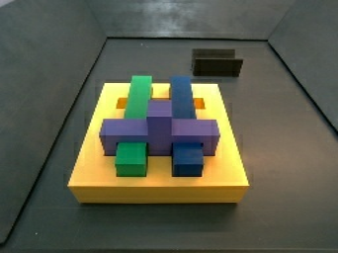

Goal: Pick up the red object. Move up. Place the red object on the fixture. Regrasp the red object. Move to above the board. Insert the red object.
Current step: Move to above the board, then insert the red object.

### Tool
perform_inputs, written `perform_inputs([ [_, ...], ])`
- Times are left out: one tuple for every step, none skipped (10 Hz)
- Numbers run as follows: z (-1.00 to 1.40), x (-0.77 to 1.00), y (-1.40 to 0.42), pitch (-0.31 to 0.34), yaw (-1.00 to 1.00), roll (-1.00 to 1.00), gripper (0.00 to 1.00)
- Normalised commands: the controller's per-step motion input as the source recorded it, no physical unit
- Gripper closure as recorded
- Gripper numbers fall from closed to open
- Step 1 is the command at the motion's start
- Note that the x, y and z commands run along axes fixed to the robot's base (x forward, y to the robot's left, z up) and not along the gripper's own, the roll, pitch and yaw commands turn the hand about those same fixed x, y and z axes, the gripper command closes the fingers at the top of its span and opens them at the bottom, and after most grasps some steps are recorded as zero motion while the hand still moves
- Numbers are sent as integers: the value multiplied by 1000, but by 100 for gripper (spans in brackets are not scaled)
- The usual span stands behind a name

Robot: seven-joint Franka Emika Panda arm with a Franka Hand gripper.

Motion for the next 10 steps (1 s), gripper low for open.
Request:
perform_inputs([
  [36,-158,-169,30,33,-1000,100],
  [38,-127,-105,13,32,-1000,100],
  [5,-108,-32,-11,33,-1000,100],
  [9,-83,12,-28,24,-972,100],
  [10,-78,17,-38,20,-816,100],
  [-6,-58,19,-47,2,-431,100],
  [-5,-48,14,-45,0,-297,100],
  [-71,0,49,0,0,-149,100],
  [-180,23,117,-11,0,-264,100],
  [-320,0,251,-100,0,-389,100],
])
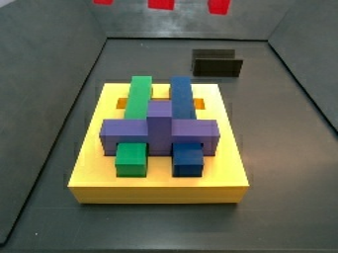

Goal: Pick up the red object. Move up. Place the red object on the fixture. Regrasp the red object. Move to above the board. Insert the red object.
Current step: Insert the red object.

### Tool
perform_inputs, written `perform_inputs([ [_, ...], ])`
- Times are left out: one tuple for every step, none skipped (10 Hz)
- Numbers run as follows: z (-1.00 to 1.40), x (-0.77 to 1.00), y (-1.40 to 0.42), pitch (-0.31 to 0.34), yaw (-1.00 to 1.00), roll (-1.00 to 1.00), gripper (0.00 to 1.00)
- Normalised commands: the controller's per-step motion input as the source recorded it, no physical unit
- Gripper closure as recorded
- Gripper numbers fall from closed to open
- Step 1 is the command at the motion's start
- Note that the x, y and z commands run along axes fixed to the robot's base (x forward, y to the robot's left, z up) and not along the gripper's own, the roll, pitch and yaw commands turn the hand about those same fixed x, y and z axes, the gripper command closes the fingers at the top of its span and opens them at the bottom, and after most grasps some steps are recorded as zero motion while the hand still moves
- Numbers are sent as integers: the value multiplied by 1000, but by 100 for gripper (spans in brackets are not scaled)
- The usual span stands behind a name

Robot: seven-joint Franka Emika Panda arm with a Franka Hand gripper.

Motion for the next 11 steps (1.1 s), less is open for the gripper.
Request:
perform_inputs([
  [-314,0,234,-127,0,-414,100],
  [-317,0,231,-133,0,-416,100],
  [-343,0,249,-131,0,-404,100],
  [-374,0,263,-114,0,-389,100],
  [-437,0,269,-96,0,-363,100],
  [-503,0,266,-96,0,-323,100],
  [-491,-6,129,-84,0,-236,100],
  [-431,0,0,-61,0,-187,100],
  [-446,0,0,-40,26,-196,100],
  [-363,-6,-114,-53,63,-23,100],
  [-423,-20,-254,-74,191,327,100],
])
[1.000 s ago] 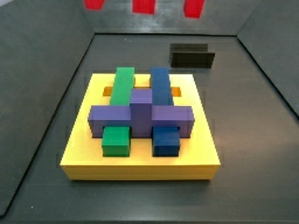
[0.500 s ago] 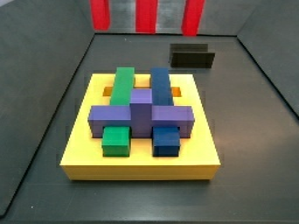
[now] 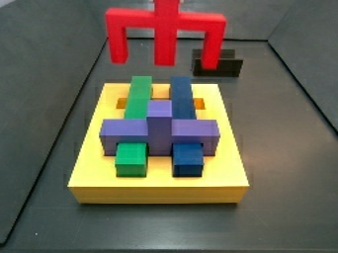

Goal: Pick up the red object. Move up. Place the red object on the fixture. Regrasp the red object. Move to above the board. Insert the red object.
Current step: Insert the red object.

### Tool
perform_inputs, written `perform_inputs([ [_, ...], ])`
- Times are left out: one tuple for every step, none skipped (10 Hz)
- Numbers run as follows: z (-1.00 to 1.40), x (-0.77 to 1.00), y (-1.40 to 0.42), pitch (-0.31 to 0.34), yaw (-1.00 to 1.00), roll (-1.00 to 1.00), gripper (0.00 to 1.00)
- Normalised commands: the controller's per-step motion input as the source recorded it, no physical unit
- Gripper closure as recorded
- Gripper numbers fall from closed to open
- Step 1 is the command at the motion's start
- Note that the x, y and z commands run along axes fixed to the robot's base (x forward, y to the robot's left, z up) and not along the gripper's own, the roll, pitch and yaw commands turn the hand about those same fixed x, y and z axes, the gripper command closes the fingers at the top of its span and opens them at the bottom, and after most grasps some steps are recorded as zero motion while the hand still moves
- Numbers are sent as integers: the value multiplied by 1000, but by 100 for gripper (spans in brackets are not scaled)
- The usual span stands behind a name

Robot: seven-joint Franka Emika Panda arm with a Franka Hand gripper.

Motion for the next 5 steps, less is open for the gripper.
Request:
perform_inputs([
  [-557,0,-149,-97,117,361,100],
  [-540,-89,-103,-110,146,376,100],
  [-377,0,-120,-116,246,404,100],
  [-263,0,-111,-103,191,323,100],
  [-237,-49,-49,-91,0,150,100],
])
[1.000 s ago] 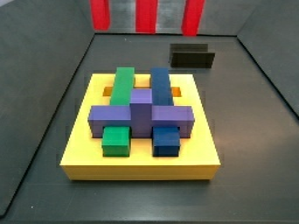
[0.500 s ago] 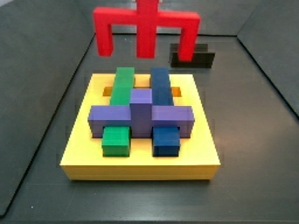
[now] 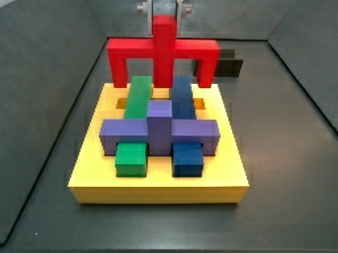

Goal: Pick up the red object. Move up. Place the red object on the fixture. Regrasp the red object. Move to above the board. Insert the red object.
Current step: Insert the red object.

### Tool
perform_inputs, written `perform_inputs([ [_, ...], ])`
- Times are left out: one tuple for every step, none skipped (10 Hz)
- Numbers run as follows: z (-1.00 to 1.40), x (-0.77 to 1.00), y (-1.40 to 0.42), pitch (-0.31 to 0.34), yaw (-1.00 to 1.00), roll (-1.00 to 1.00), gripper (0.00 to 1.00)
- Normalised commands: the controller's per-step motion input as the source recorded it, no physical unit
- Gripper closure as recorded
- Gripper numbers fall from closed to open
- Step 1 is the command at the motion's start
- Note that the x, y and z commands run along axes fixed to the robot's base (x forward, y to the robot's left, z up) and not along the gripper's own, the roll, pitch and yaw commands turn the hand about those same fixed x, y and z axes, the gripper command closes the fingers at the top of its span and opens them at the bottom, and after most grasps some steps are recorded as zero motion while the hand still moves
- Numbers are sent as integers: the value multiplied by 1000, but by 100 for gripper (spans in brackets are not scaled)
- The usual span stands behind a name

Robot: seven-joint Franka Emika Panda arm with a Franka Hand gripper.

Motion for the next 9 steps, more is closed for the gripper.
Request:
perform_inputs([
  [-137,0,-74,-64,0,91,100],
  [-177,23,0,-34,0,0,100],
  [-274,0,0,-43,-23,-71,100],
  [-214,-3,26,-46,-37,-87,100],
  [-97,0,0,-11,-54,-51,100],
  [-109,0,0,-10,-69,0,100],
  [-83,0,49,0,-100,0,100],
  [-94,0,83,0,-126,0,100],
  [-146,0,43,-19,-103,0,100],
])
